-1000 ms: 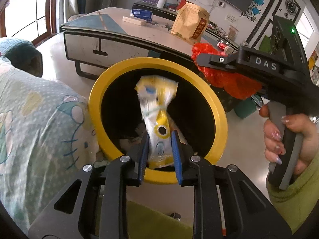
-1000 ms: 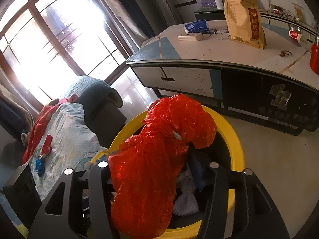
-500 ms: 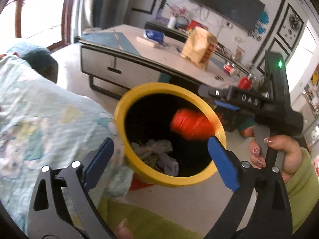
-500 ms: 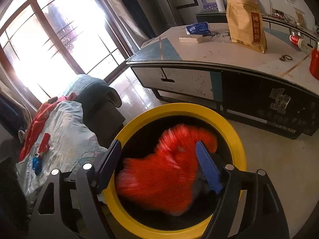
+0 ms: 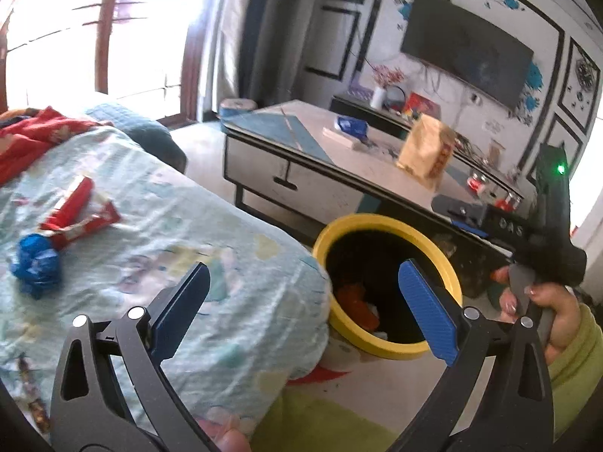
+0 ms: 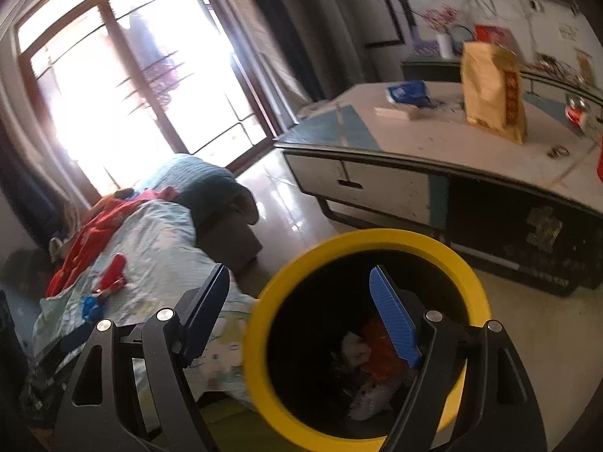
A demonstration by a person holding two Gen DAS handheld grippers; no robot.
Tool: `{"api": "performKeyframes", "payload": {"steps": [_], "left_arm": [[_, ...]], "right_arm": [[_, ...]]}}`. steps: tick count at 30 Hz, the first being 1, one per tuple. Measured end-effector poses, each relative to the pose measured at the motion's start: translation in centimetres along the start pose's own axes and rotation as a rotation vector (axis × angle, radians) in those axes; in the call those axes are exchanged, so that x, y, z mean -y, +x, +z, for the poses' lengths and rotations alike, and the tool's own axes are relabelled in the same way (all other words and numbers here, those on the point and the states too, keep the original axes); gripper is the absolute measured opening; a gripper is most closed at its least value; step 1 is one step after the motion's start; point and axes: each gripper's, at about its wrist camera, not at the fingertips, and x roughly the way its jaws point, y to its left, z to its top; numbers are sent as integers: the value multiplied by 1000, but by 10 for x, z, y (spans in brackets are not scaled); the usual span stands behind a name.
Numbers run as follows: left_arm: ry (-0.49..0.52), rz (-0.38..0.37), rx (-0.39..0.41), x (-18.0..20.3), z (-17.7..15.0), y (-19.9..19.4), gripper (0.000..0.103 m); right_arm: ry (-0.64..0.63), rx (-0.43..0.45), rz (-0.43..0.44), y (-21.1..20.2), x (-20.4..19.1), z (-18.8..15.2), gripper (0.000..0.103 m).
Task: Collect trash
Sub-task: 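Move both open tools back over the remaining trash on the bed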
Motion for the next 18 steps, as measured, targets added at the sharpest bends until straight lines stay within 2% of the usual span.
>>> {"api": "performKeyframes", "payload": {"steps": [9, 18], "left_arm": [[-37, 100, 83, -32, 2, -38, 92], [-80, 179, 134, -60, -3, -71, 92]], "right_arm": [[-126, 25, 75, -11, -59, -9, 80], [-170, 24, 142, -16, -101, -17, 81]]}}
